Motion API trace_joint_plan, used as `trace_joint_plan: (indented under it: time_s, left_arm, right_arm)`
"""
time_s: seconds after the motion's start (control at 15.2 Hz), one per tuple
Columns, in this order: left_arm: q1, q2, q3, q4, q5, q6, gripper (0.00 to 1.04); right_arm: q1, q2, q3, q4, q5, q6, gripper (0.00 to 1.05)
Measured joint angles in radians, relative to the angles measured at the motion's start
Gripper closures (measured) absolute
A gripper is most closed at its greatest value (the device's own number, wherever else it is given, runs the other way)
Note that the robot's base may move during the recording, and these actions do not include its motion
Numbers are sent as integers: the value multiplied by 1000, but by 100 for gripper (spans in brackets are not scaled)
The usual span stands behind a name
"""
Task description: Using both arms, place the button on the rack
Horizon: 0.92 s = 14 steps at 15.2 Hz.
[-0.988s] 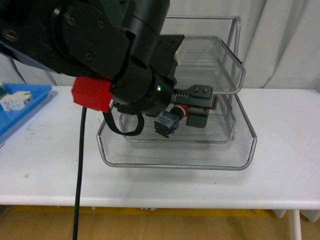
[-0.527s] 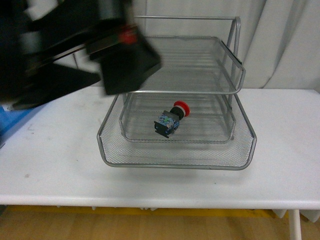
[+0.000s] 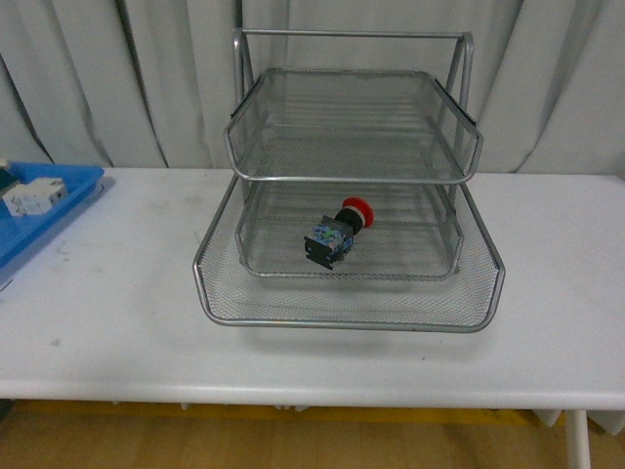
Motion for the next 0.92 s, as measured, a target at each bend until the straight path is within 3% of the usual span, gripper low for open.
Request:
trace_joint_plan:
  time_s: [0.13,0.2,0.86,0.92]
  left_arm:
    - [-5,-42,-6,-18,17,11,99]
    - [-5,-66,-26,-39,17,14,103]
    - [-5,-221,-74,-127,17,14,103]
    - [-5,-277,-72,-214,17,14,103]
  right_arm:
    - [0,0,0,0,0,0,6]
    - [0,0,0,0,0,0,6]
    - [0,0,0,0,0,0,6]
    - [0,0,0,0,0,0,6]
